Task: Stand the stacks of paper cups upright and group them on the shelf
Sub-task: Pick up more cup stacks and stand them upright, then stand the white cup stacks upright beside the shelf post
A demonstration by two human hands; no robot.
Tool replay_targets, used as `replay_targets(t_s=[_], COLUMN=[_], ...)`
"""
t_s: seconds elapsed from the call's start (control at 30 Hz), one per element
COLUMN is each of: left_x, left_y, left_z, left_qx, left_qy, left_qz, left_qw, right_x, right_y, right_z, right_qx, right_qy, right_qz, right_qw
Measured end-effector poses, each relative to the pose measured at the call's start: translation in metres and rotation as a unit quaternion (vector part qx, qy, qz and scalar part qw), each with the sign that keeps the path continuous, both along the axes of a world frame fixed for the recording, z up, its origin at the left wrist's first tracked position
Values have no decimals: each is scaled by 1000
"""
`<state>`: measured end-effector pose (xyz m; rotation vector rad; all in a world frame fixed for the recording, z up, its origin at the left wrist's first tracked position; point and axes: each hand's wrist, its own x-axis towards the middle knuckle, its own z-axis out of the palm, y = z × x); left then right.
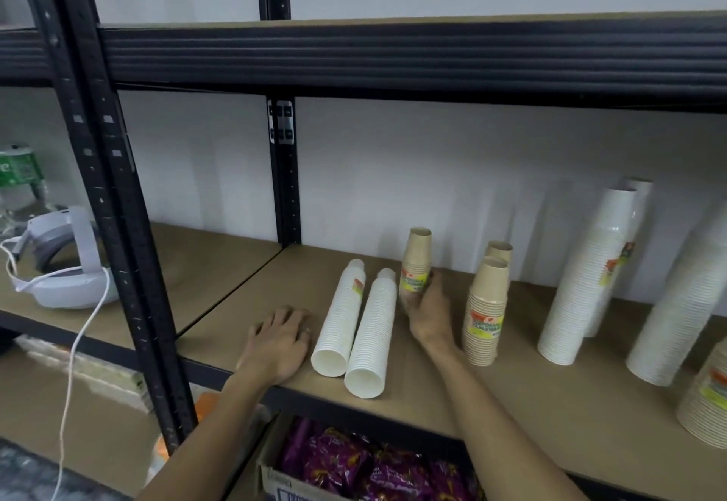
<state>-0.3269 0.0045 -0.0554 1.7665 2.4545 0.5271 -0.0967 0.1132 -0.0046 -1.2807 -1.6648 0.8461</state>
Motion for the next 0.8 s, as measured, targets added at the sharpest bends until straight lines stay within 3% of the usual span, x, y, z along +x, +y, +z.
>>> replay_targets(t_s=[0.17, 0.3, 0.4, 0.53, 0.7, 0.8], left_x=[1, 2, 3, 3, 3, 2], left_y=[0, -1, -2, -4, -6, -8], left_z=[2, 1, 2, 5, 8, 9], left_qx=[4, 3, 6, 19, 32, 41], left_qy=[7, 5, 1, -19, -52, -63], left_qz=[1, 1, 3, 9, 26, 31], left_qw=[1000, 1000, 1000, 1000, 998, 997], right_x=[3, 8, 0, -18, 0, 10], right_y=[7, -21, -51, -69, -90, -92], right_z=[2, 2, 12, 30, 50, 69], right_qx=[-43, -94, -194, -272, -251, -123], right_qy=[8, -62, -142, -117, -139, -161], right_qz=[-6, -71, 17, 102, 143, 143], right_qw=[999, 991, 971, 950, 947, 969])
